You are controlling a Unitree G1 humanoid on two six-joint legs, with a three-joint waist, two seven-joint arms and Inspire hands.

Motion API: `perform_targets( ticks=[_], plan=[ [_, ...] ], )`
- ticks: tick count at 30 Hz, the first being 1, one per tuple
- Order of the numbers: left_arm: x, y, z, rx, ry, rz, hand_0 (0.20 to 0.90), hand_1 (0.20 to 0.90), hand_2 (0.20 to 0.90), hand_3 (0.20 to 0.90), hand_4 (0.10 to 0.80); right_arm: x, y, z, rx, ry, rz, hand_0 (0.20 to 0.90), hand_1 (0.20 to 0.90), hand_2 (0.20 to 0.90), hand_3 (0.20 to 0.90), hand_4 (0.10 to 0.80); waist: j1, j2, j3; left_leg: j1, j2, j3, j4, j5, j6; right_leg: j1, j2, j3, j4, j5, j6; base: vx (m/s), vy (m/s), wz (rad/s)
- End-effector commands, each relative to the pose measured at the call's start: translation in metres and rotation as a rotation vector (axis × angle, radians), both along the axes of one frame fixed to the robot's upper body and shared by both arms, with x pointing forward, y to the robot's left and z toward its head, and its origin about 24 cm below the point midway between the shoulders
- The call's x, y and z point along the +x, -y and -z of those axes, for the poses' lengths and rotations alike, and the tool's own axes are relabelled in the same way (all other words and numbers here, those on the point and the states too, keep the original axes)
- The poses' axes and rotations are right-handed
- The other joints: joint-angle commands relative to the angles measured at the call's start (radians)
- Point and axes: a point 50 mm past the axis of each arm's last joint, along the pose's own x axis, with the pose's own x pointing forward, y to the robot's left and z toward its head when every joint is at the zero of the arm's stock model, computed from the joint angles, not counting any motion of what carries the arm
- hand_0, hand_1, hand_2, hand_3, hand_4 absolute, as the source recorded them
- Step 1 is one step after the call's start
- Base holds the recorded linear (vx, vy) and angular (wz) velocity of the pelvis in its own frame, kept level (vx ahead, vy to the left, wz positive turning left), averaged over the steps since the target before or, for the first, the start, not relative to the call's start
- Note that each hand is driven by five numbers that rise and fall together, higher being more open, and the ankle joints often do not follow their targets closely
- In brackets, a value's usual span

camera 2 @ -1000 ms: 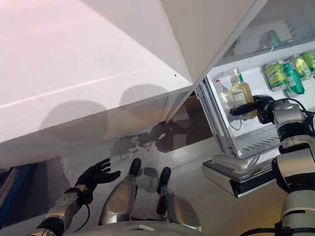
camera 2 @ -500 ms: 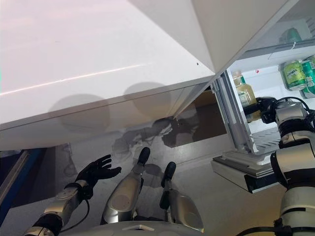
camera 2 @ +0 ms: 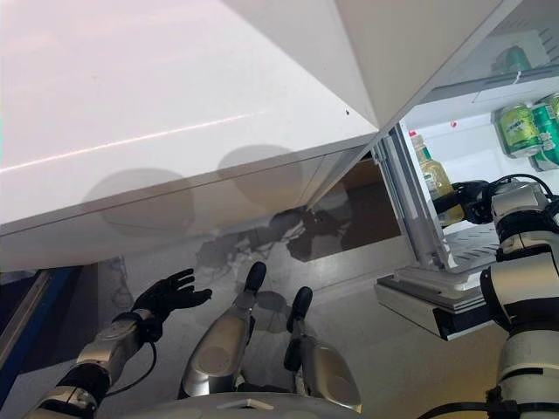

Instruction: Put drinks into fridge and close the fridge

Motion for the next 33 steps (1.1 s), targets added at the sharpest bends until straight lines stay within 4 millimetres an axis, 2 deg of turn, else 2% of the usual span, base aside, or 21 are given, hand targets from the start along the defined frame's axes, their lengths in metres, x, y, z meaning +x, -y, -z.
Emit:
perform_targets(
  ticks=[1, 13, 20, 28, 33],
  plan=[
    [-0.025, -0.011, 0.010, 0.014, -0.071, -0.009, 0.900, 0.900, 0.900, 0.900, 0.800, -0.007, 0.029, -0.050, -0.147, 0.089, 0.078, 0.900, 0.900, 0.900, 0.900, 0.800, -0.021, 0.003, -0.084, 0.010, -0.017, 0.037, -0.006, -0.087, 0.014, -0.065, 0.006, -0.004, 0.070, 0.020, 0.046, 0.000, 0.000, 0.00],
    [-0.032, -0.015, 0.018, 0.031, -0.128, -0.028, 0.900, 0.900, 0.900, 0.900, 0.800, -0.011, 0.036, -0.052, -0.132, 0.166, 0.140, 0.900, 0.900, 0.900, 0.900, 0.800, -0.041, -0.007, -0.116, 0.048, -0.009, 0.052, -0.016, -0.096, 0.014, -0.039, 0.005, 0.008, 0.067, 0.018, 0.052, 0.001, 0.002, -0.01],
    [-0.046, -0.015, 0.027, 0.028, -0.189, -0.041, 0.900, 0.900, 0.900, 0.900, 0.800, -0.013, 0.043, -0.065, -0.127, 0.307, 0.182, 0.900, 0.900, 0.900, 0.900, 0.800, -0.073, -0.008, -0.158, 0.090, -0.004, 0.068, -0.035, -0.100, 0.016, -0.014, 0.008, 0.029, 0.061, 0.016, 0.057, 0.010, 0.047, -0.07],
    [-0.068, -0.014, 0.040, 0.002, -0.277, -0.092, 0.900, 0.900, 0.900, 0.900, 0.800, -0.010, 0.030, -0.107, -0.205, 0.618, 0.136, 0.900, 0.900, 0.900, 0.900, 0.800, -0.135, -0.006, -0.226, 0.145, 0.001, 0.096, -0.054, -0.111, 0.015, 0.017, 0.011, 0.064, 0.055, 0.009, 0.064, 0.016, 0.064, -0.10],
    [-0.086, -0.005, 0.051, -0.046, -0.325, -0.115, 0.900, 0.900, 0.900, 0.900, 0.800, -0.025, 0.016, -0.145, -0.277, 0.920, 0.089, 0.900, 0.900, 0.900, 0.900, 0.800, -0.190, 0.019, -0.279, 0.180, 0.001, 0.114, -0.061, -0.125, 0.017, 0.037, 0.007, 0.085, 0.053, -0.004, 0.067, 0.025, 0.098, -0.12]
  ],
)
